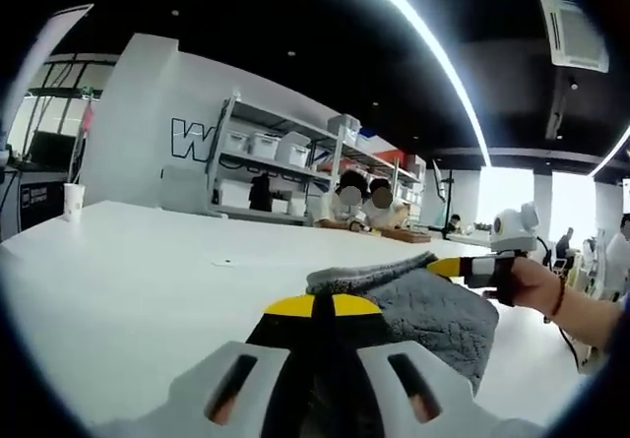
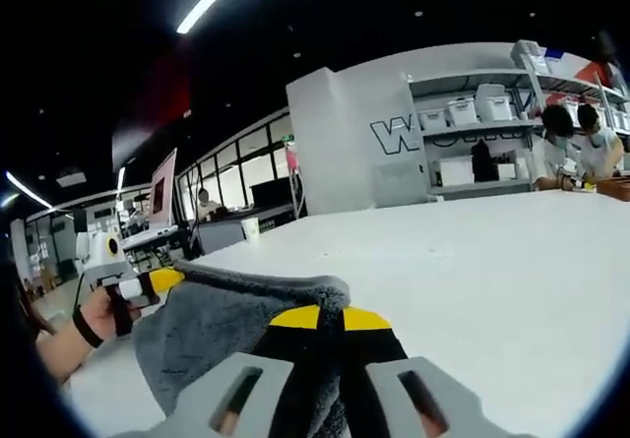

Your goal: Open the folded towel by lifting each exposed corner and separating the folded layers until the towel lies flat within the target outline without major curled edges

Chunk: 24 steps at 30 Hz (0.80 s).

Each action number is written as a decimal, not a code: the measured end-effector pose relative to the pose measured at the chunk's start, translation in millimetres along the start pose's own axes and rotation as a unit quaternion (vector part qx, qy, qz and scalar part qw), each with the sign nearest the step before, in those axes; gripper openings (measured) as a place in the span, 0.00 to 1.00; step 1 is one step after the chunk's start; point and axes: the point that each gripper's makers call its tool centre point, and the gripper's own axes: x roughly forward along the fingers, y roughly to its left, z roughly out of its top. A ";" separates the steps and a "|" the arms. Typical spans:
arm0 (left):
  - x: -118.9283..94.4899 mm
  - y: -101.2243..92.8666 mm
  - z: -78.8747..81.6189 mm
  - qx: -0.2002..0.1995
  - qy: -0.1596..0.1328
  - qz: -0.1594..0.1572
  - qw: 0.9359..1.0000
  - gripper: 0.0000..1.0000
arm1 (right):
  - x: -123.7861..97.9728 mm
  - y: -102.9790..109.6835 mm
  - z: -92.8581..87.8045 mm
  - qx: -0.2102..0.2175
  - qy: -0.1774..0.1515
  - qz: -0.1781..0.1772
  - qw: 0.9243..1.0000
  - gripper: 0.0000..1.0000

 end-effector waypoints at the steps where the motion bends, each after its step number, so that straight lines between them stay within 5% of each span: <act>1: -0.5 1.0 -0.1 0.007 0.000 0.002 1.000 0.02 | -0.2 -0.7 0.2 -0.002 -0.001 0.000 1.000 0.00; 7: -5.1 -1.5 0.6 0.008 -0.012 -0.001 1.000 0.02 | -1.9 -5.4 1.9 -0.007 -0.006 -0.011 1.000 0.00; 9: -6.8 -1.3 1.0 0.011 -0.015 0.001 1.000 0.02 | -2.5 -8.8 -1.6 -0.042 0.009 -0.030 0.999 0.00; 22: -13.0 2.9 4.8 -0.001 -0.034 -0.001 0.999 0.02 | -4.7 -8.0 4.2 -0.046 0.001 -0.038 0.998 0.00; 24: -14.1 5.7 5.5 -0.030 -0.037 -0.006 0.999 0.02 | -5.0 -7.3 5.3 -0.047 -0.001 -0.037 0.998 0.00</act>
